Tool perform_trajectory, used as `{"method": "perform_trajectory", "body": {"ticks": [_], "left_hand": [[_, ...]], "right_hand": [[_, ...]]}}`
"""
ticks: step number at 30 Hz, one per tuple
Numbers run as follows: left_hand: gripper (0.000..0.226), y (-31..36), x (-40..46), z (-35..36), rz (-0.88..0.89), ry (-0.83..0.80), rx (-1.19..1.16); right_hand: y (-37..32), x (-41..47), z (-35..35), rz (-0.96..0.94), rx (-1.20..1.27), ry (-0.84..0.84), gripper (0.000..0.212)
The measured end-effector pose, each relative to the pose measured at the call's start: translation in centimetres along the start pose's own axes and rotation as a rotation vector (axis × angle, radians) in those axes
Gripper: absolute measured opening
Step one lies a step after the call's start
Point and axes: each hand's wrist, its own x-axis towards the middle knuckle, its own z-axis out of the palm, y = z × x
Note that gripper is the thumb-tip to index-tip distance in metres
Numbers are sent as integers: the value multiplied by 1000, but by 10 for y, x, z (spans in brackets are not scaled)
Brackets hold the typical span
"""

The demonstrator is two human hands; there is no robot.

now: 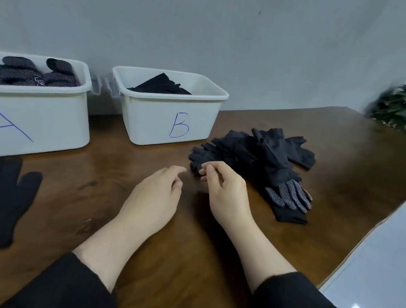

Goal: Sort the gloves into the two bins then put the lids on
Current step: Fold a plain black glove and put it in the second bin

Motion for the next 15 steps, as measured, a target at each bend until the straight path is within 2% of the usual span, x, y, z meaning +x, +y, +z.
{"method": "perform_trajectory", "body": {"ticks": [5,8,9,11,13,15], "left_hand": [[38,3,-4,1,16,-24,8],[39,3,-5,-1,21,-47,-4],[40,4,-6,-1,24,-50,-4],[41,4,-8,-2,31,-48,4],[42,5,-8,-3,42,-47,6],[43,5,-8,-3,45,-50,6]], "right_hand": [[0,3,-4,-70,-21,44,15],[8,15,-21,-287,-201,310,17],[13,22,-31,-301,-278,413,23],[24,32,-52,-197,-396,514,37],[39,39,-69,-4,-478,459,48],[54,43,-76,77,-508,403,43]]}}
